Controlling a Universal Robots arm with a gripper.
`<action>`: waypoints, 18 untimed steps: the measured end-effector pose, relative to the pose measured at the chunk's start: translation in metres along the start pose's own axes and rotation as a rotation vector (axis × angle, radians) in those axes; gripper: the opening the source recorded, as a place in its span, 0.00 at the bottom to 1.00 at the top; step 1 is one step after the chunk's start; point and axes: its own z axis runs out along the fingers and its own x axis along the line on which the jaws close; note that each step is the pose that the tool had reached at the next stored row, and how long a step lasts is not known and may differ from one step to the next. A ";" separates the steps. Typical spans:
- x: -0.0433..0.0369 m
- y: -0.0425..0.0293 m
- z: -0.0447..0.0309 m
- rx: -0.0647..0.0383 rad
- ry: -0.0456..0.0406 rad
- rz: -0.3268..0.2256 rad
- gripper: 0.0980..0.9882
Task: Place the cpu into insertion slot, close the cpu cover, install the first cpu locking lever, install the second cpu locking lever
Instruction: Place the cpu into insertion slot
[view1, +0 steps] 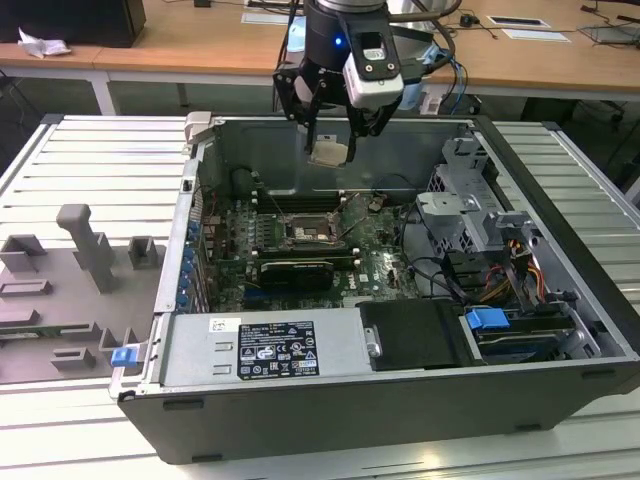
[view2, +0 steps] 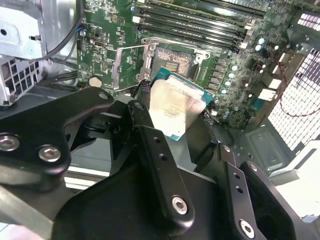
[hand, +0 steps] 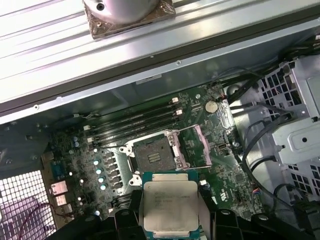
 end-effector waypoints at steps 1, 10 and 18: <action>0.0000 0.0000 0.0001 0.000 -0.0012 0.014 0.48; -0.0001 -0.0003 0.0038 -0.003 -0.0114 0.129 0.48; -0.0003 -0.0006 0.0075 -0.014 -0.0176 0.237 0.48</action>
